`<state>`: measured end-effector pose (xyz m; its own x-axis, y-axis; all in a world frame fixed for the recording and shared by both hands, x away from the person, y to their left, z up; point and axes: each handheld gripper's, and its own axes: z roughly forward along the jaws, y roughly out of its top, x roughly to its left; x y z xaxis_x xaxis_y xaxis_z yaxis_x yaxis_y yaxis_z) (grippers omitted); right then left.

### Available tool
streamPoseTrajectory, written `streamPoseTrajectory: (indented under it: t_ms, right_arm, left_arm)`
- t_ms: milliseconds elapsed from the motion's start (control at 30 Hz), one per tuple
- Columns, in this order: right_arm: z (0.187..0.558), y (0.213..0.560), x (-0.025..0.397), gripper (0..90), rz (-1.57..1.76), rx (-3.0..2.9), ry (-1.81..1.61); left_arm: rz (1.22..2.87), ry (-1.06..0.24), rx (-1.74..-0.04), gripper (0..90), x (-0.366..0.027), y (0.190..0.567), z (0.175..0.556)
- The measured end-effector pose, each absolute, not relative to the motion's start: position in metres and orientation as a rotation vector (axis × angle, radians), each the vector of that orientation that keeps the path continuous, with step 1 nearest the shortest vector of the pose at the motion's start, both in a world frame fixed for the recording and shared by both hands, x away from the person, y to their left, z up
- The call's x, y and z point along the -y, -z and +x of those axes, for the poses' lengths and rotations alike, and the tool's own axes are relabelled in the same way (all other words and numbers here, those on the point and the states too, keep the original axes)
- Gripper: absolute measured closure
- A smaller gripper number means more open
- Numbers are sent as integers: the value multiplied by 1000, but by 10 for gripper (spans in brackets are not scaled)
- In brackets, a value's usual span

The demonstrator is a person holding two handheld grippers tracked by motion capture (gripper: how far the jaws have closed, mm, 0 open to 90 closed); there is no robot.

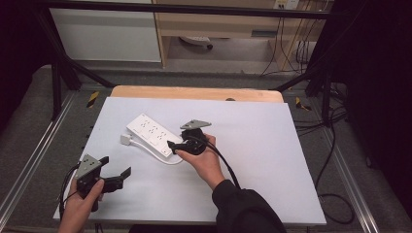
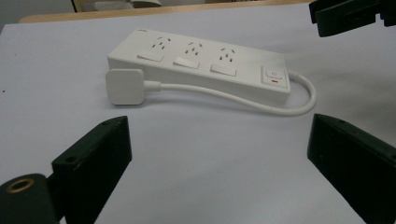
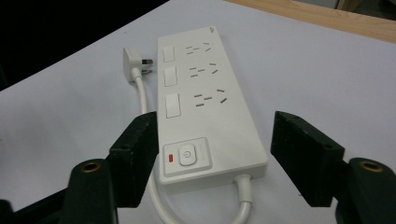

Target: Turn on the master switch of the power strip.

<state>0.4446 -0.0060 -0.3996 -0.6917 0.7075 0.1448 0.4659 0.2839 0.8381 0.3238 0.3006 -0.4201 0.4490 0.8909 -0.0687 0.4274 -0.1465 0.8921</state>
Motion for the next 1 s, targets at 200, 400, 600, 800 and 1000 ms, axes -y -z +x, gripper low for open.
streamPoseTrajectory:
  t_ms: [200, 400, 600, 800, 1000]
  right_arm:
    - [446, 396, 13, 278, 1095, -2313, -1370]
    - [446, 393, 17, 195, 1103, -2307, -1366]
    - [447, 391, 23, 123, 1114, -2301, -1367]
    - [446, 386, 33, 44, 1123, -2274, -1374]
    - [442, 379, 50, 43, 1104, -2243, -1412]
  left_arm:
    - [1757, -616, -1136, 64, -301, 420, 324]
    - [1759, -616, -1135, 64, -300, 420, 324]
    - [1757, -617, -1137, 64, -301, 420, 324]
    - [1757, -621, -1136, 64, -301, 420, 324]
    - [1757, -617, -1137, 63, -300, 420, 324]
